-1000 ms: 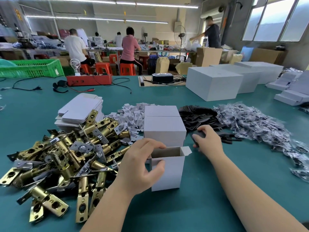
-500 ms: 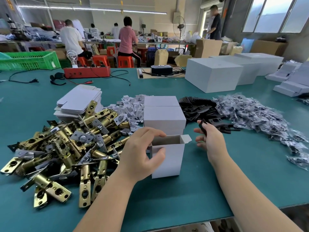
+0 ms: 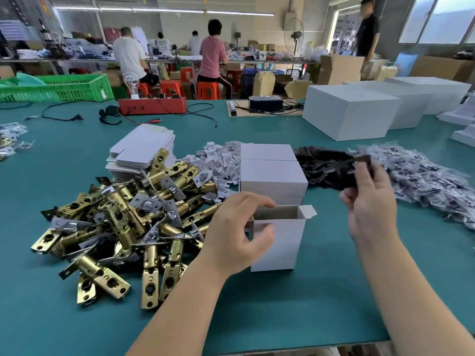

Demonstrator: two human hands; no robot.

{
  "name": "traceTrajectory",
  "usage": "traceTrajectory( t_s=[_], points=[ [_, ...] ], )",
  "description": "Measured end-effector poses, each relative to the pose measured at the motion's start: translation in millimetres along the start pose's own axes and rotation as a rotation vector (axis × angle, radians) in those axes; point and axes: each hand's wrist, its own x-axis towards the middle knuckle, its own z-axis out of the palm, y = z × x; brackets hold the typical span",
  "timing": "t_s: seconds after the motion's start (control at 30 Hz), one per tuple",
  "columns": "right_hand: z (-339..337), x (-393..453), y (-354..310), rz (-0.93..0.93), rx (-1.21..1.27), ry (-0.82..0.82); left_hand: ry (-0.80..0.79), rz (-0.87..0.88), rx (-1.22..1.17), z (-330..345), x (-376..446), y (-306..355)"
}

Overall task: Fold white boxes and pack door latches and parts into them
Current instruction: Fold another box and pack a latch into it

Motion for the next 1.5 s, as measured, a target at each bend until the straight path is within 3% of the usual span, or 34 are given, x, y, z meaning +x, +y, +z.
traceTrajectory(
  t_s=[0.07, 0.23, 0.37, 0.53, 0.73, 1.13, 1.3, 1.4, 1.5],
  points=[
    [11.8, -6.5, -17.8, -0.060, -0.043, -0.141, 0.003, -0.010, -0.021, 1.1, -0.3, -0.8],
    [42.2, -32.0, -35.4, -0.317, -0.496, -0.622, 0.015, -0.109, -0.140, 3.8, -1.6, -4.2],
    [51.1, -35.8, -32.9, -0.551, -0.806, -0.832, 0.011, -0.142, -0.191, 4.6, -0.4, -3.6],
    [52.4, -34.9, -35.6, -0.433, -0.665, -0.642, -0.005, -0.198, -0.239, 4.3, -1.6, -2.1],
    [52.3, -38.2, -33.7, -0.492, -0.852, -0.878, -0.021, -0.259, -0.367, 4.1, -0.9, -0.9],
    [51.9, -43.5, -42.1, -0.427, -0.850, -0.902, -0.055, -0.272, -0.384, 6.8, -2.9, -3.4],
    [48.5, -44.7, -41.9, -0.362, -0.808, -0.833, -0.076, -0.303, -0.435, 10.7, -2.7, -7.8],
    [46.3, -47.6, -41.3, -0.311, -0.867, -0.925, -0.081, -0.356, -0.477, 10.5, -0.6, -11.5],
    [46.7, -52.4, -35.1, -0.374, -0.952, -0.962, -0.113, -0.341, -0.455, 10.4, -0.6, -15.6]
  ],
)
